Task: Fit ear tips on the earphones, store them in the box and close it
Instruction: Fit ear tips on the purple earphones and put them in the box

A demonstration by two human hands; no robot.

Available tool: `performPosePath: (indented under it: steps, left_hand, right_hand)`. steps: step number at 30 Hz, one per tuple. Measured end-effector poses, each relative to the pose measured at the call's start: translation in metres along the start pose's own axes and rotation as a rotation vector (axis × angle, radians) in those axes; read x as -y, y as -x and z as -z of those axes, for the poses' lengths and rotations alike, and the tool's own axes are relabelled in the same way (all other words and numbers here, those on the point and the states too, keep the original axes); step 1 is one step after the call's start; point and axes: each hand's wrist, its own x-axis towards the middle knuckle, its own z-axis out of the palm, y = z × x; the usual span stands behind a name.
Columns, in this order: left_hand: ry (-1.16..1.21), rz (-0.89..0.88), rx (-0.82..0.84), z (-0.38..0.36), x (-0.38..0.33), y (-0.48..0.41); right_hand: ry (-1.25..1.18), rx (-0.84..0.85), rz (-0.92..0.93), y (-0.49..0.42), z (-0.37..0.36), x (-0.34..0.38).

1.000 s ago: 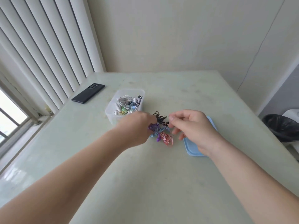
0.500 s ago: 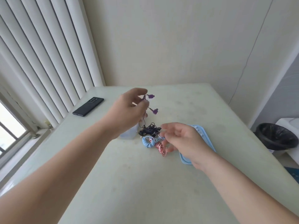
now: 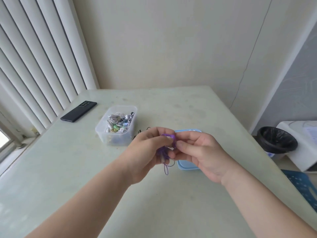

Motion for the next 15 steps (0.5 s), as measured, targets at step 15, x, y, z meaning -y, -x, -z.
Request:
performPosePath:
  steps: [15]
  left_hand:
    - [-0.163,-0.253,-0.267,-0.013,0.052,-0.026]
  right_hand:
    - [0.086,-0.225,-0.031,-0.013,0.026,-0.025]
